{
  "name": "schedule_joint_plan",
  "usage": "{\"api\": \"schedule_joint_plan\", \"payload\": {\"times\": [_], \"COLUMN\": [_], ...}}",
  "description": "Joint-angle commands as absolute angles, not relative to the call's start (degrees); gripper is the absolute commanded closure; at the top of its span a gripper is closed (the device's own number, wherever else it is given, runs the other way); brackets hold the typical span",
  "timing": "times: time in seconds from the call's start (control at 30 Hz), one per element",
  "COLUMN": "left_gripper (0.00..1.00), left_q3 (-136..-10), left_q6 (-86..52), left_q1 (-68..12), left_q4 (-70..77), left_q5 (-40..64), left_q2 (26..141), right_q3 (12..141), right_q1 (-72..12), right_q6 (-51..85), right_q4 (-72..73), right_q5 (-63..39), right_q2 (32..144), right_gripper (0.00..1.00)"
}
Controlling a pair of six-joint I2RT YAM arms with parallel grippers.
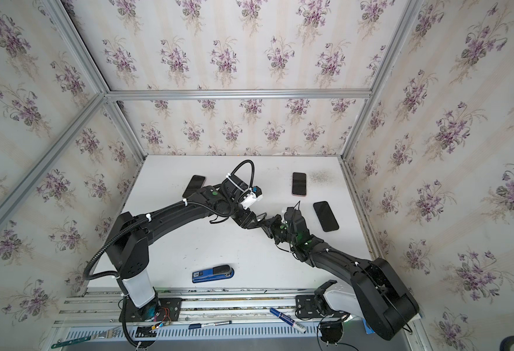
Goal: Take the phone out of the phone case
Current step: Remove the phone case from the phone.
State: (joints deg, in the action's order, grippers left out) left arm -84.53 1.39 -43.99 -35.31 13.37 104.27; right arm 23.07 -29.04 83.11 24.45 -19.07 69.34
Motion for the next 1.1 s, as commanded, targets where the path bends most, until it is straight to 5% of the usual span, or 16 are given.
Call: {"api": "schedule_joint_plan", "payload": {"times": [0.0, 0.37, 1.07], "left_gripper": [0.44, 0.70, 0.92], "left_q3": [-85.0, -83.9, -86.0], "left_q6": [3.0, 3.3, 4.5], "left_q1": [-43.9, -45.1, -45.7], "left_q4": [-35.3, -34.2, -32.5], "left_q5": [8.6, 4.4, -5.3], "left_q2": [104.4, 103.7, 98.0], "right_q3": [23.1, 22.6, 21.4], "right_q1": [-29.1, -29.1, -29.1], "right_q6": [84.2, 85.3, 87.2], "right_q4": [28.7, 29.2, 24.5], "right_q5": [-19.6, -19.1, -16.7], "right_q2": [68.9, 68.5, 63.9], "right_gripper": [1.00, 1.00, 1.00]}}
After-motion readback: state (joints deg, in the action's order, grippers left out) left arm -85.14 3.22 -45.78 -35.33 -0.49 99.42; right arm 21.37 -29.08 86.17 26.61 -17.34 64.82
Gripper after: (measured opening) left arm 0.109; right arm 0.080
